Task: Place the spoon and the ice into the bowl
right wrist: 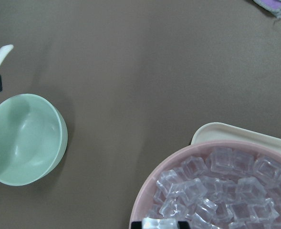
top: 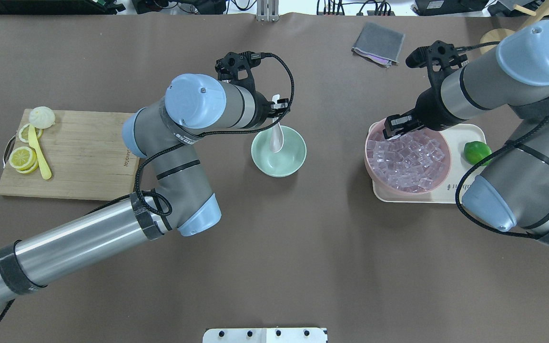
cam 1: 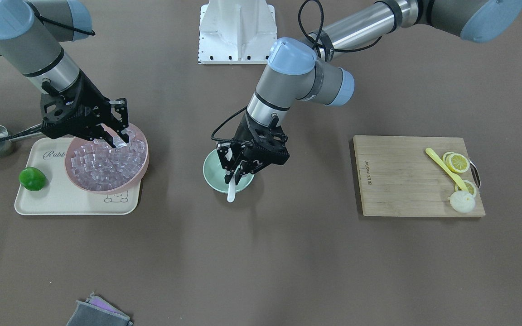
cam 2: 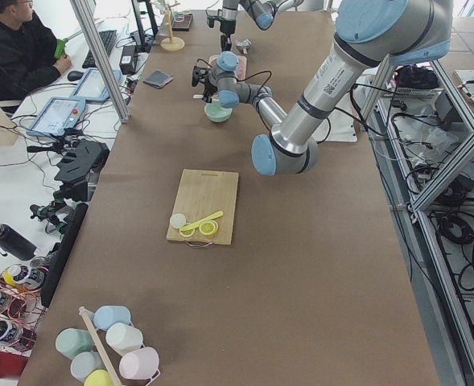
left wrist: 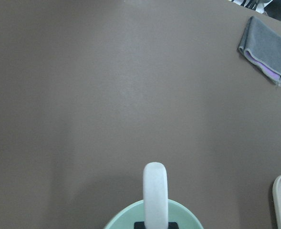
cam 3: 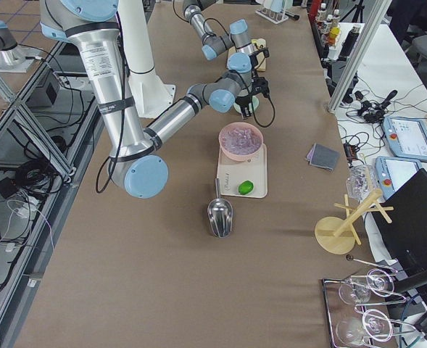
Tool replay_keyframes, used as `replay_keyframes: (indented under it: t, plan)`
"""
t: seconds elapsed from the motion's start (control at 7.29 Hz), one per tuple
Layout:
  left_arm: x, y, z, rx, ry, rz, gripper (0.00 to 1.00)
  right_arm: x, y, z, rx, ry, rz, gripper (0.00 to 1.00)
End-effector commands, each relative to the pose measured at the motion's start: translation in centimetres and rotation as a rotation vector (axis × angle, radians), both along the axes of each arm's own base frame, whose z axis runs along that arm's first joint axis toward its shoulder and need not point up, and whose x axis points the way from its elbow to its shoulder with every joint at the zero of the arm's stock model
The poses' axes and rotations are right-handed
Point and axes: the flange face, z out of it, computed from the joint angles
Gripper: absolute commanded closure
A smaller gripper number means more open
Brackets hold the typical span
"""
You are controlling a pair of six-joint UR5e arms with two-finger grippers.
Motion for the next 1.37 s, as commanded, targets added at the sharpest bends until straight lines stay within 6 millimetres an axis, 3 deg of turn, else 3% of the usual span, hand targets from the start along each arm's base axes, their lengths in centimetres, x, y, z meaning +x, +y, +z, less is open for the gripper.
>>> replay_keyframes:
  t: [0.0,0.14,0.27,0.41,0.55,0.69,0.82,0.96,1.1,1.23]
  plan:
    - [0.9,0.6,0.4,0.009,0.018,0.001,1.0,-0.4,-0.1,-0.5,-0.006,-0.007,0.006,1.0]
    - [0.9,0.7,0.6,0.015,0.013,0.003,0.59,-0.9,0.1,-0.8,-0.021,-0.013,0.009,1.0]
    - [0.9,0.7,1.2,0.018,0.001,0.005,0.03,-1.1,0.1,-1.5,-0.015,-0.02,0.009,1.0]
    - [0.2,0.2,1.6,0.022,-0.008,0.003,0.02,-1.4,0.1,-2.0,-0.015,-0.026,0.015,1.0]
    - [-3.0,-1.5,2.3,0.073,-0.033,-0.012,0.02,-2.6,0.3,-3.2,-0.014,-0.035,0.029,1.0]
    - [-7.2,-4.3,4.4,0.069,-0.05,0.023,0.02,-4.9,0.2,-5.1,-0.016,-0.047,0.044,1.0]
    - [-12.6,-7.4,6.7,0.052,-0.055,0.077,0.02,-8.4,-0.1,-7.0,-0.008,-0.044,0.078,1.0]
    - [-16.4,-8.9,9.1,0.127,-0.11,0.109,0.02,-12.8,0.1,-8.3,-0.011,-0.035,0.113,1.0]
    - [-17.8,-9.4,11.7,0.169,-0.169,0.123,0.02,-17.0,0.4,-10.1,-0.002,-0.024,0.157,1.0]
    - [-18.5,-9.6,12.7,0.167,-0.179,0.118,0.02,-20.2,1.2,-11.0,0.009,-0.009,0.191,1.0]
